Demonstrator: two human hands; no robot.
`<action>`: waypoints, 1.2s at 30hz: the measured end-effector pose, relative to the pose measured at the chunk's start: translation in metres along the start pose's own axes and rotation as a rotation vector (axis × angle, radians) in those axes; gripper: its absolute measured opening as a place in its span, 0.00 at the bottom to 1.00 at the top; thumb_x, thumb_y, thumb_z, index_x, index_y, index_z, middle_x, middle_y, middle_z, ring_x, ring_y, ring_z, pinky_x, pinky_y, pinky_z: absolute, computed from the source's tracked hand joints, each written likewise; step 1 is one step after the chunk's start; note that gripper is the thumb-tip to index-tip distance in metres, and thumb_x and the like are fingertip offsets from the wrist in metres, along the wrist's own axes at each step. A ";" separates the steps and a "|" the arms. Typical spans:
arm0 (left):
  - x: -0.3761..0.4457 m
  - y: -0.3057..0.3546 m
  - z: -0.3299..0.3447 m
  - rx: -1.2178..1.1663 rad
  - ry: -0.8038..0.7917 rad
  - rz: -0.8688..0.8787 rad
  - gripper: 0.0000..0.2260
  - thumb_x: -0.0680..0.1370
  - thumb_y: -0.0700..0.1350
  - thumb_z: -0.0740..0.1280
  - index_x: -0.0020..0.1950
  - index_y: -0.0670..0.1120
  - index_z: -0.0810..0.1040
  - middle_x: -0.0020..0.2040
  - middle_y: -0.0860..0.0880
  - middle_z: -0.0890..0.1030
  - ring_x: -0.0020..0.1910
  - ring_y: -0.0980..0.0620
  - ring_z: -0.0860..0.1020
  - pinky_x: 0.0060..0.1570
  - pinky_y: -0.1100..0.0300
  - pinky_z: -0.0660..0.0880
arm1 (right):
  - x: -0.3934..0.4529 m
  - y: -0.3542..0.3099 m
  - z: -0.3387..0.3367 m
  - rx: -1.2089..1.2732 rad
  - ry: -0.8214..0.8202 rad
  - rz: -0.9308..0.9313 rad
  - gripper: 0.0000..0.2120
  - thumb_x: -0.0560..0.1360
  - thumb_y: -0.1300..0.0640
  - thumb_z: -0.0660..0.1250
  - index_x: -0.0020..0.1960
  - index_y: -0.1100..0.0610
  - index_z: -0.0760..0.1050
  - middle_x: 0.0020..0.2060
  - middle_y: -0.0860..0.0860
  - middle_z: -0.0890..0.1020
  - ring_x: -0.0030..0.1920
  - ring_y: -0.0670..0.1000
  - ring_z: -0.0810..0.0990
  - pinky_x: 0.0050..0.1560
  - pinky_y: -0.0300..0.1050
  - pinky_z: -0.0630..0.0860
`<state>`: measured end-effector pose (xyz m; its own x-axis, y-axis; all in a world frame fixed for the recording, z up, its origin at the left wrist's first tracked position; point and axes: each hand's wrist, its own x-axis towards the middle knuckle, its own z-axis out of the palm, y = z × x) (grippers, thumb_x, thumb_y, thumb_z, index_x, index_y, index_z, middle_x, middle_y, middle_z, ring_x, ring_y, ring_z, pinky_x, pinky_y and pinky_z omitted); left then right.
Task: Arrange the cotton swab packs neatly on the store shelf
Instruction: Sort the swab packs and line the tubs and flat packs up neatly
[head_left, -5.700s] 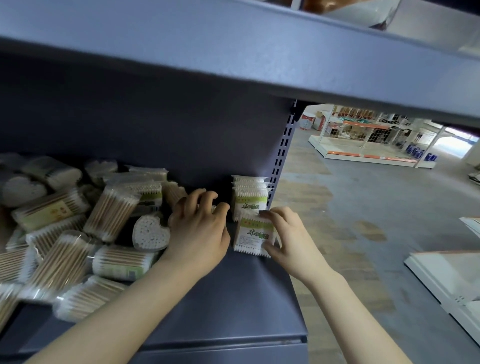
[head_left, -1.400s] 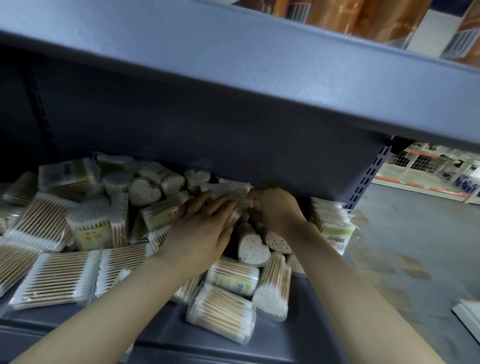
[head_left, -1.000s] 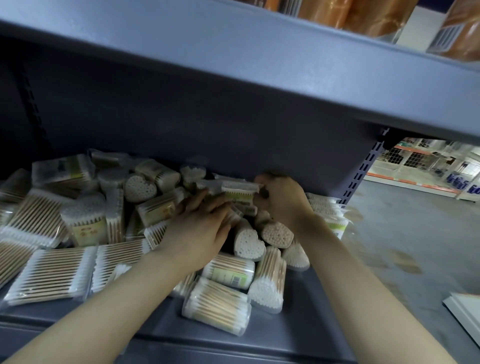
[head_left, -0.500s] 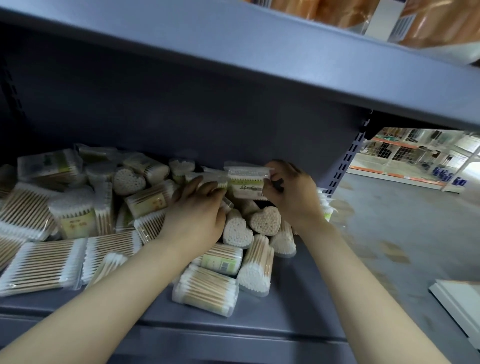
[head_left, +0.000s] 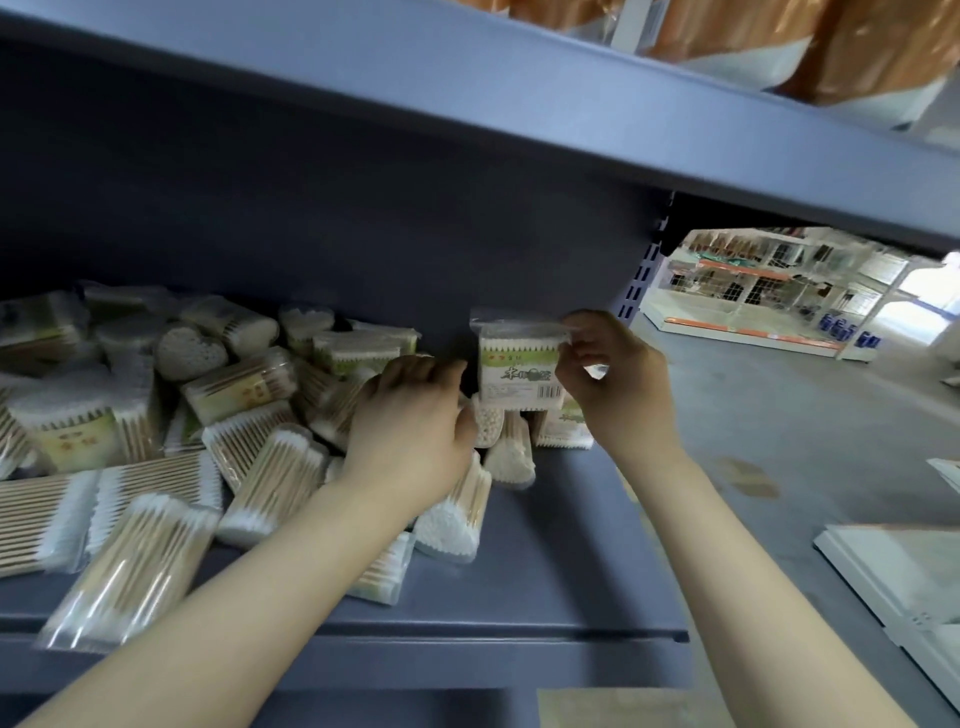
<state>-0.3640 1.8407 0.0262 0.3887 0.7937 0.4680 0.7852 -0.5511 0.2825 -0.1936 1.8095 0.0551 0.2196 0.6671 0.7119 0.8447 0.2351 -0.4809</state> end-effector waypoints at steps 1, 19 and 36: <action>0.000 0.004 0.001 0.004 -0.005 0.009 0.17 0.70 0.47 0.61 0.54 0.42 0.79 0.47 0.43 0.82 0.48 0.39 0.78 0.42 0.50 0.75 | -0.002 0.002 -0.003 0.014 -0.002 0.015 0.14 0.68 0.57 0.62 0.51 0.60 0.78 0.37 0.48 0.78 0.37 0.48 0.78 0.42 0.45 0.76; -0.019 0.059 0.041 -0.041 -0.031 0.124 0.22 0.63 0.52 0.73 0.51 0.42 0.77 0.48 0.44 0.79 0.50 0.39 0.76 0.47 0.48 0.74 | -0.031 0.049 -0.047 0.104 -0.160 0.264 0.11 0.64 0.62 0.64 0.46 0.56 0.78 0.33 0.44 0.79 0.33 0.34 0.76 0.37 0.24 0.69; -0.018 0.079 0.065 0.073 0.080 0.089 0.14 0.61 0.51 0.70 0.42 0.45 0.78 0.44 0.45 0.79 0.46 0.40 0.77 0.42 0.51 0.74 | -0.037 0.080 -0.054 0.232 -0.231 0.242 0.09 0.71 0.68 0.64 0.43 0.54 0.75 0.38 0.45 0.80 0.36 0.42 0.77 0.41 0.28 0.72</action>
<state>-0.2777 1.7998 -0.0146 0.4210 0.7178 0.5546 0.7835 -0.5958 0.1763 -0.1081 1.7656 0.0178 0.2610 0.8578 0.4427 0.6438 0.1871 -0.7420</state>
